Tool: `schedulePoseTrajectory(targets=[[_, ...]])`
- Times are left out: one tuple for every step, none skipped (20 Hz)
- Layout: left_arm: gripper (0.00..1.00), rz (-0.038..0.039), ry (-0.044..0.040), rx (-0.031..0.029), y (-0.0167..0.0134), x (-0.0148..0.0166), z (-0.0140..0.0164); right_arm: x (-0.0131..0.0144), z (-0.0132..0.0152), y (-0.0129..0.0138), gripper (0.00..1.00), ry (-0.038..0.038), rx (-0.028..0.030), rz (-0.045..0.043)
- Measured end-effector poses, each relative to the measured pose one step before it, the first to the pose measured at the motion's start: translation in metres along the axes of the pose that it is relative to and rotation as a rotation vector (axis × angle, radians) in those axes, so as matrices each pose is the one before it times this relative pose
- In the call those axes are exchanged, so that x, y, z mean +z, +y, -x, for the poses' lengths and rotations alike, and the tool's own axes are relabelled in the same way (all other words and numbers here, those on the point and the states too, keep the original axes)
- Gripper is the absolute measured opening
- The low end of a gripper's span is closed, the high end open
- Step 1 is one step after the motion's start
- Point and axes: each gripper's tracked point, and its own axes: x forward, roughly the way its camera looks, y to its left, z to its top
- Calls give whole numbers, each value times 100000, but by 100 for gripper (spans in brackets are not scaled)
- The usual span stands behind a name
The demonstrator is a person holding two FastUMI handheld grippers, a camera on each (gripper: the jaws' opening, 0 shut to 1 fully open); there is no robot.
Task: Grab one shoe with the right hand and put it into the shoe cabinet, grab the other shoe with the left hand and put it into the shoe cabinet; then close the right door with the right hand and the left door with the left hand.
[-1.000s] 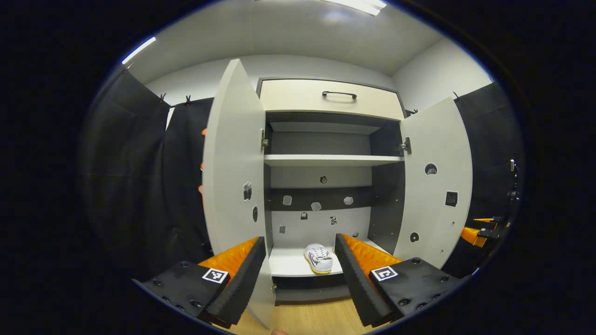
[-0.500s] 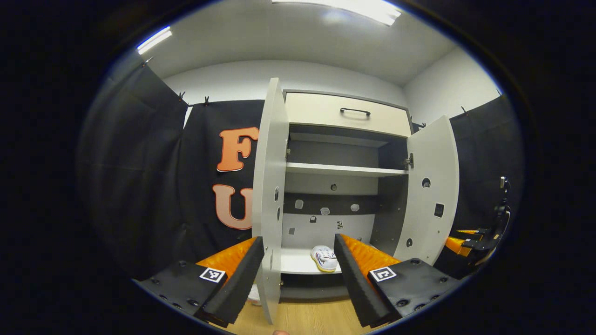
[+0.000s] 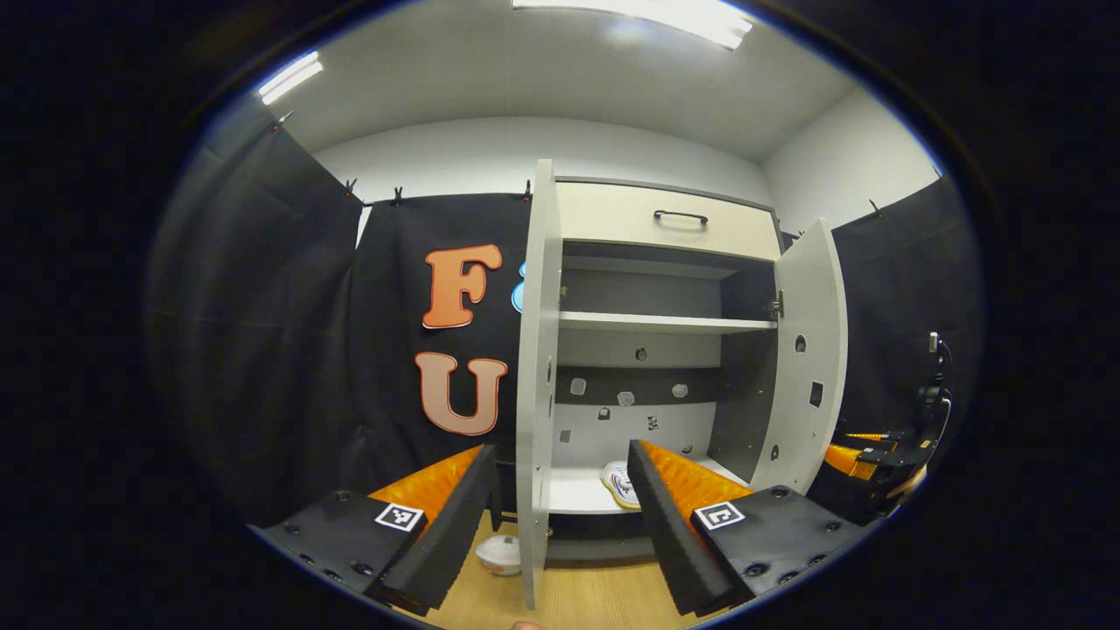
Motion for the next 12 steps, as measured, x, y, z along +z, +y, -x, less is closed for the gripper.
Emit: schedulePoseTrajectory(targets=[[96,-129,-108,462,428,55,45,-47,-125,304,71,100,262,-519],[96,247,-325,301,562,120,181,12,-240,202,71,-27,-99,-54],[96,478,-380,-92,552,184,122,-63,-215,236,72,-193,-389,81],[96,498,-160,101,382,209,170,-37,-411,-27,74,-72,-1263,167],[96,343,-87,162,480,36,138,-72,-453,-93,75,199,-1333,15],[96,198,-238,533,596,-26,13,-138,-418,-77,78,275,-890,-593],[96,33,-136,546,493,-2,-55,-123,-323,221,79,118,-496,-942],[96,107,-58,581,555,-69,-73,-83,-334,225,79,57,-115,-908],[96,76,226,452,369,-42,-64,-84,-166,230,80,42,182,-763],[96,-91,82,248,223,-3,-75,-28,-244,345,80,-111,189,-230],[96,-240,105,386,216,-79,-16,15,-281,386,80,-102,282,293],[96,-199,42,350,317,-65,-88,-53,-316,511,80,-98,429,203]])
